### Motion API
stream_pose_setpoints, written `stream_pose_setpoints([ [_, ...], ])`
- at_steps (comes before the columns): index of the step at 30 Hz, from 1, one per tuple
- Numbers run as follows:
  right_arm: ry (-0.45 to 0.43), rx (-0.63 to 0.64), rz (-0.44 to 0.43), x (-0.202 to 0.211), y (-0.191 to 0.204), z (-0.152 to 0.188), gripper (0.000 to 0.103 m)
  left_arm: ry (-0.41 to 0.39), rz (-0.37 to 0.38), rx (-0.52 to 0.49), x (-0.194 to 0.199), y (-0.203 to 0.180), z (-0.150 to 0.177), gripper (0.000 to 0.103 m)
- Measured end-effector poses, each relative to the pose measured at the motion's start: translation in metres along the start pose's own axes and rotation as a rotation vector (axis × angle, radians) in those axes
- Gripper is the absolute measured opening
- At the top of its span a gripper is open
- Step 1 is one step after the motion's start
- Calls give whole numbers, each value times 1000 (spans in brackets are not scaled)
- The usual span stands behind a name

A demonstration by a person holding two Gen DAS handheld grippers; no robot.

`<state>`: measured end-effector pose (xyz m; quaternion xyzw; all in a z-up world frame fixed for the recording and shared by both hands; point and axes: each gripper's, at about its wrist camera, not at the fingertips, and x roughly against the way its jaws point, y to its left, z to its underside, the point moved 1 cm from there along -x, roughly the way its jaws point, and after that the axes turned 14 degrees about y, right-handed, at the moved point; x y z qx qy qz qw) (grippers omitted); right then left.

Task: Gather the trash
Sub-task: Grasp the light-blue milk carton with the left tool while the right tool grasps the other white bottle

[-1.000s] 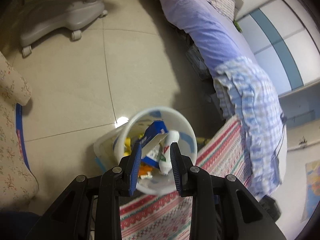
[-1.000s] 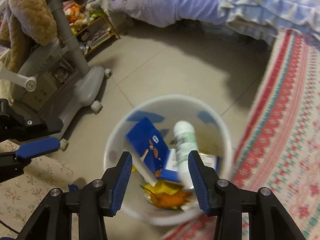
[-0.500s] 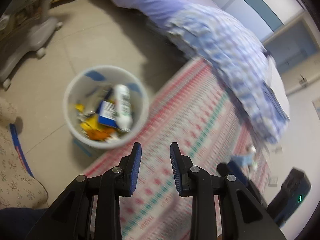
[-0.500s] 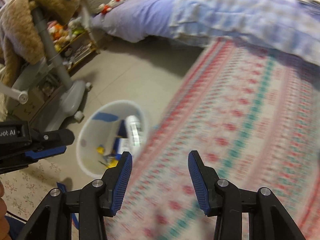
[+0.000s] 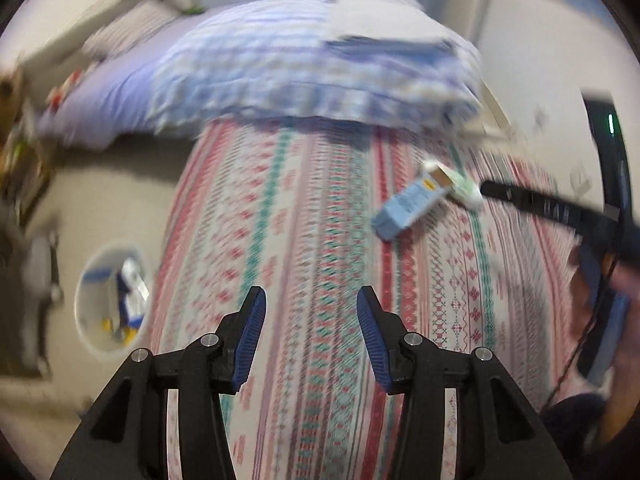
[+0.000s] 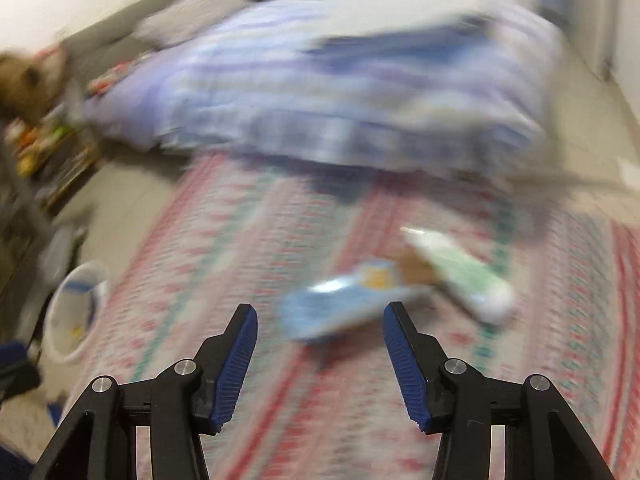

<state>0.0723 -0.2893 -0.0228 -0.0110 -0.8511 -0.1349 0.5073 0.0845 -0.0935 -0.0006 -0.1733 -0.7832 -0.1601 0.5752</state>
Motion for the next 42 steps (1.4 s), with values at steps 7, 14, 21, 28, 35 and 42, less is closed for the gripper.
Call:
stream_pose_setpoints([
  [7,44,-15,159,-14,-52,-17,58,63,-33,-249,-47,-72,-65,53],
  [14,97,-44,139,-31,-92,-23,58,174,-40,-320,-110,-105,-112,53],
  [21,144,6,143,-56,-98,-33,58,140,-147,-377,-132,-124,-121,64],
  [28,178,117,181,-80,-86,-40,58,208,-94,-339,-143,-104,-138,57],
  [35,192,148,204,-97,-76,-51,58,231,-43,-296,-163,-91,-156,64],
  [42,194,186,211,-104,-68,-53,58,195,-11,-245,-175,-82,-159,61],
])
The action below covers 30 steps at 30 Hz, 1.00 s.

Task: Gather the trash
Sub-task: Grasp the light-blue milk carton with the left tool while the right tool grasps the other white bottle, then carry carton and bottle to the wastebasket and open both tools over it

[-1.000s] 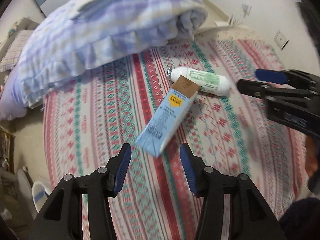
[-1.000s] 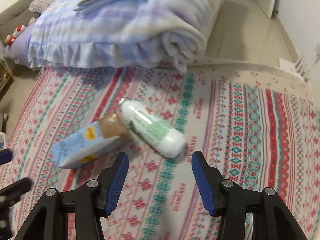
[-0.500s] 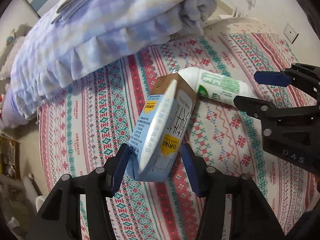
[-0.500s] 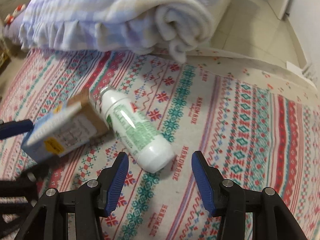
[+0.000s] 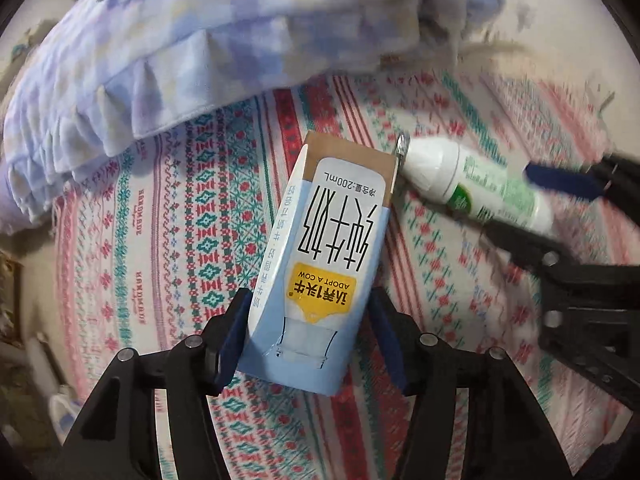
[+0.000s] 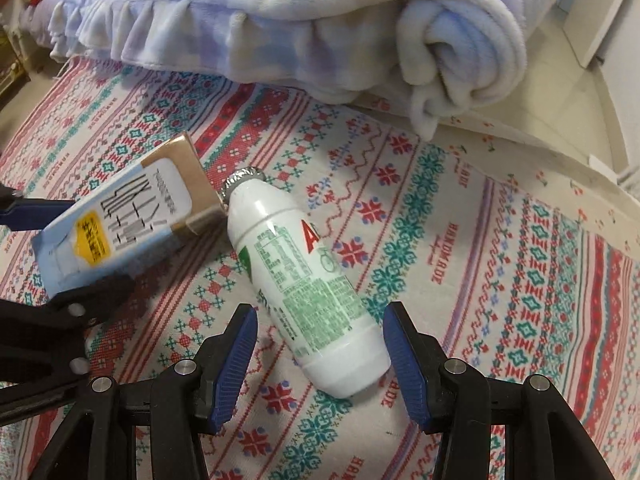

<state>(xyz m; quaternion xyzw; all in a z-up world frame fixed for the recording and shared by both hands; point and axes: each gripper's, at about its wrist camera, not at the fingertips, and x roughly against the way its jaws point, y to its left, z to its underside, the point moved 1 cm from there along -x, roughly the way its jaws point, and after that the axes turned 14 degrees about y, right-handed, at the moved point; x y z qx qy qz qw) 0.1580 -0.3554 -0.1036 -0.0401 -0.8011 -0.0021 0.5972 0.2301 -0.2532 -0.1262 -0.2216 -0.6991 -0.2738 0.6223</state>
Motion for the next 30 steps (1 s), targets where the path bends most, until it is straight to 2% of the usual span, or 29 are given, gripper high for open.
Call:
stream_pose_setpoints([
  [6,12,22,9,-9,9,-5,50,-44,119,113,12,30,21,61],
  [9,19,8,-37,-11,10,-7,46,-57,177,171,24,49,39,61],
  [14,46,-31,-121,-8,14,-11,43,-103,186,214,58,75,70,61],
  [17,34,-57,-178,2,19,-14,43,-137,177,232,83,81,89,61],
  [23,-6,-47,-219,26,42,-11,43,-142,172,314,108,120,133,61],
  [28,-52,-14,-234,45,80,-7,43,-170,168,451,107,176,179,61],
  [30,-73,12,-245,53,100,-3,43,-141,226,548,94,211,201,61],
])
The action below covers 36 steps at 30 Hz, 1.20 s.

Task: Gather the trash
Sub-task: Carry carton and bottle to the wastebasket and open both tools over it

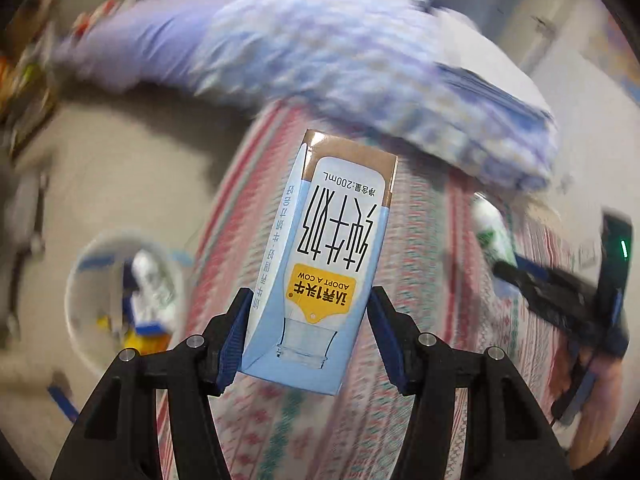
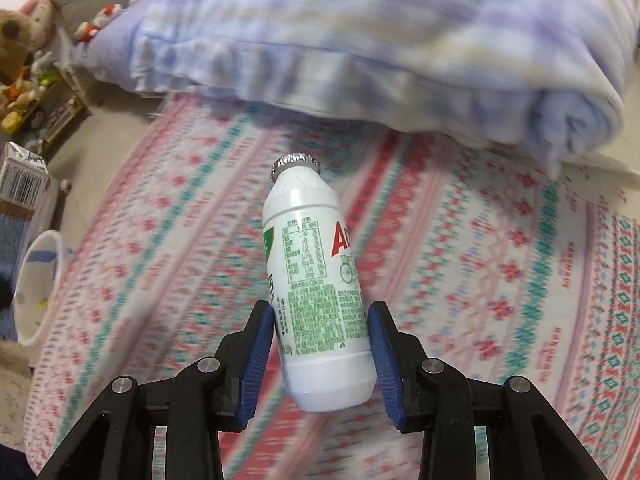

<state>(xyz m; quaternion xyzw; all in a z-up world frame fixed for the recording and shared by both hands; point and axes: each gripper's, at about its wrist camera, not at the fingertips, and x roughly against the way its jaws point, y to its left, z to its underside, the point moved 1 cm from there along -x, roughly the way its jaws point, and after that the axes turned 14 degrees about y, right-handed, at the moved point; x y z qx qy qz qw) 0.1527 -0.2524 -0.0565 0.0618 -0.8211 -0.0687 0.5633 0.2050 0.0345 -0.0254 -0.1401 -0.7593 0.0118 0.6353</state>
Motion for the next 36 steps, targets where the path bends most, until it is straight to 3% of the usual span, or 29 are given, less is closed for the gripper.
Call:
stream_pose_setpoints([
  [5,-3,73,7,-4,45,10,43,27,50,167,4,83,0,61],
  [14,-26,137,-14,-10,83,16,43,92,42,372,-8,188,13,61],
  [23,-4,182,-65,-28,131,20,43,112,41,393,-19,213,24,61],
  [32,-3,198,-121,-38,176,28,43,147,23,424,-41,232,13,62],
  [36,-8,216,-132,-41,196,30,43,124,-7,447,-43,243,7,63],
])
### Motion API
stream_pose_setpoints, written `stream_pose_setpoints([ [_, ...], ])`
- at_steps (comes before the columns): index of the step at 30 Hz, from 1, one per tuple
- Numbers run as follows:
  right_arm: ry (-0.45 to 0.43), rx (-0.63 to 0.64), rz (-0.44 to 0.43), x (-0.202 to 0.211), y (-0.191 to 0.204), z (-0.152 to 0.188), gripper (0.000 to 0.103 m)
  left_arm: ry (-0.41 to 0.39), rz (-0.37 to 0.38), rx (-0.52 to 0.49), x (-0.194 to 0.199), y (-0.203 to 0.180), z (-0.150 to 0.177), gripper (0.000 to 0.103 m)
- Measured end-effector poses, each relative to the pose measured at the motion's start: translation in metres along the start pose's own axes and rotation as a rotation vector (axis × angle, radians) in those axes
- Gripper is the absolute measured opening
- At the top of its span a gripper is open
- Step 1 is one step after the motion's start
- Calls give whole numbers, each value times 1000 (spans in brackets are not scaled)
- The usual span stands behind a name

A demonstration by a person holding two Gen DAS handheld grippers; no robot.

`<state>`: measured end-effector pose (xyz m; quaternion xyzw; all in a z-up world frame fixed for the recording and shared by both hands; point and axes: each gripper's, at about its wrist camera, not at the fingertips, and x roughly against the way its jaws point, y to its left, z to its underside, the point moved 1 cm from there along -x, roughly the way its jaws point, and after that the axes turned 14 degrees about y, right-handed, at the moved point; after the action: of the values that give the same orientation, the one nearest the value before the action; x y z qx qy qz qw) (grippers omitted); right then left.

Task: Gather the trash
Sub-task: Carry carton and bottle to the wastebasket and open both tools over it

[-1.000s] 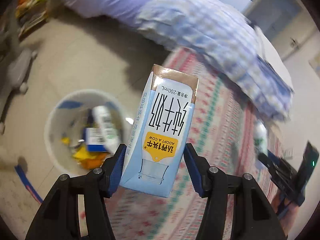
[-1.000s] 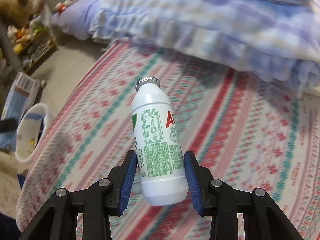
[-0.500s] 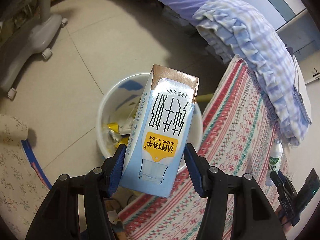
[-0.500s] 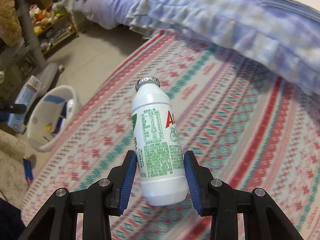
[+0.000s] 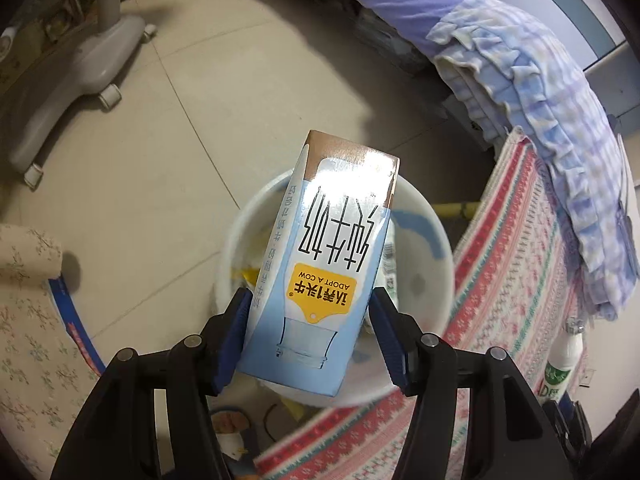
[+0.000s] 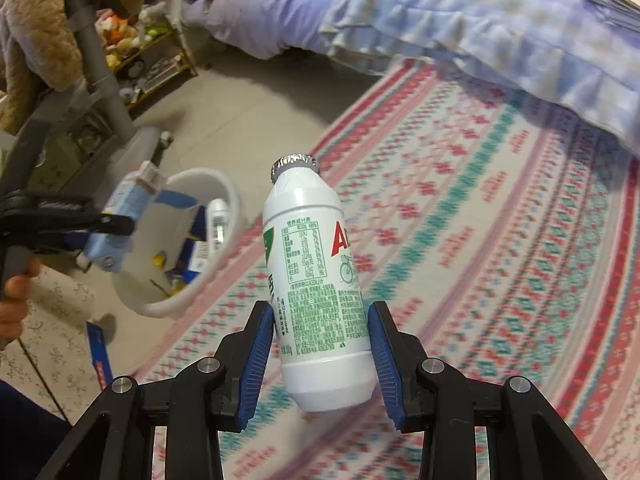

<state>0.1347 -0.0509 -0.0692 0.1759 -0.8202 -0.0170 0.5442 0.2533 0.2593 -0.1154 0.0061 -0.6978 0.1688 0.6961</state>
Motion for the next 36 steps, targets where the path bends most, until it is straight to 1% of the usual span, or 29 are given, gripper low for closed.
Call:
stream_pose_setpoints([
  [2,-4,6,7,-4,7,-2,43,-2,3,-5,1,0,-2,63],
  [5,-4,-1,-9,-12,18,-7,43,14,20,-20,-1,0,-4,63],
  [8,-19,-11,-41,-19,30,-16,43,34,19,-28,-7,-1,-6,65],
  [10,-30,-19,-72,-23,41,-22,43,40,2,-24,-10,-1,-8,69],
  [12,-37,-15,-92,-30,54,-29,43,43,2,-22,-10,0,-9,69],
  [14,-37,-10,-104,-37,66,-36,43,41,17,-17,-8,3,-9,69],
  [20,-34,-45,-142,-55,85,-52,43,17,107,68,9,18,-9,69],
  [25,-22,-86,-168,-72,102,-67,44,6,132,61,17,15,-3,69],
  [28,-3,-110,-150,-88,113,-75,46,-6,134,56,22,13,-2,69],
  [29,11,-107,-129,-95,116,-77,49,-10,135,49,23,12,-1,69],
  [31,23,-98,-101,-103,121,-74,50,-19,123,35,25,10,3,69],
  [36,14,-79,-89,-96,119,-56,50,-48,100,26,32,8,18,69],
])
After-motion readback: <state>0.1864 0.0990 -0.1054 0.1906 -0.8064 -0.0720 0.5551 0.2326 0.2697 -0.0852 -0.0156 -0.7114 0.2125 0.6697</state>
